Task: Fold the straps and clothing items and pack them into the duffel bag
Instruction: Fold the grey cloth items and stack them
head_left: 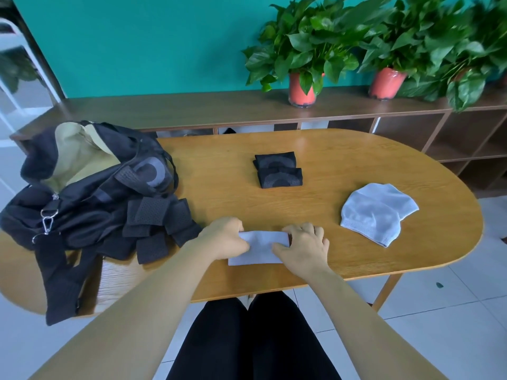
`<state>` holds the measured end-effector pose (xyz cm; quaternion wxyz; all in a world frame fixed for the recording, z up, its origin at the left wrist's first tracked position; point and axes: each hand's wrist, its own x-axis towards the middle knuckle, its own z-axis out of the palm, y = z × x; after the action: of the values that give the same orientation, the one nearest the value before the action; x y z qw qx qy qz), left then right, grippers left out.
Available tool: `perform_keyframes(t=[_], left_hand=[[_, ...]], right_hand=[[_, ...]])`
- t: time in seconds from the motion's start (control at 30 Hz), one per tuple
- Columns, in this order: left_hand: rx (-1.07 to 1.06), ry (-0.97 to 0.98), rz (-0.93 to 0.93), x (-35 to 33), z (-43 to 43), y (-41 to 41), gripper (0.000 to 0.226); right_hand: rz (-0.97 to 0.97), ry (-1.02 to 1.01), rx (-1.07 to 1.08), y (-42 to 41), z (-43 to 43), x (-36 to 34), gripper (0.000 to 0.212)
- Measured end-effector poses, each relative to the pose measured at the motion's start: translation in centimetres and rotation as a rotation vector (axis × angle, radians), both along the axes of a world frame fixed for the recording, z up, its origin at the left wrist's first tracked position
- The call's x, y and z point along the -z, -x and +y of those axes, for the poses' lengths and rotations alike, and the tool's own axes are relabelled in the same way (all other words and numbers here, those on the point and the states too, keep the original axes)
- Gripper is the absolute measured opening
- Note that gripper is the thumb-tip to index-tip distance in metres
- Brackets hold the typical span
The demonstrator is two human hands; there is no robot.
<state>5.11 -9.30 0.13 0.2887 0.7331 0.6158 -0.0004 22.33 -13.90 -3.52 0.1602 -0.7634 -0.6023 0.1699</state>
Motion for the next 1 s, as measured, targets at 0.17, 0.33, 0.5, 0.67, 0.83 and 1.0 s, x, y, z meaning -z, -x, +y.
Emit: perform_keyframes(t=[0.17, 0.33, 0.5, 0.67, 0.83, 1.0], left_hand=[[-0.12, 0.097, -0.287, -1.4, 1.5, -1.4, 0.015], [-0.203, 0.1, -0.575, -1.7, 4.3, -3.3, 0.01], [-0.319, 0.078, -0.764, -1.7, 8.5, -5.3, 0.02], [-0.391, -0.067, -0.851, -1.8, 13.9, -7.7, 0.035], [-0.447, -0.252, -0.726, 0.7, 16.7, -8.4, 0.048], [-0.429, -0.326, -0.699, 2.3, 18.0, -8.7, 0.047]], right_hand=[[0.275, -0.001, 0.046, -0.9, 1.6, -0.7, 0.021], [0.622, -0.145, 0.209, -2.8, 3.7, -0.6, 0.028], [0.88, -0.275, 0.32, -4.6, 8.4, -2.0, 0.039], [0.774, -0.431, 0.314, -5.9, 14.7, -3.7, 0.034], [0.535, -0.313, 0.319, -6.5, 18.2, -1.8, 0.032], [0.476, -0.312, 0.331, -6.8, 18.8, -0.4, 0.025]])
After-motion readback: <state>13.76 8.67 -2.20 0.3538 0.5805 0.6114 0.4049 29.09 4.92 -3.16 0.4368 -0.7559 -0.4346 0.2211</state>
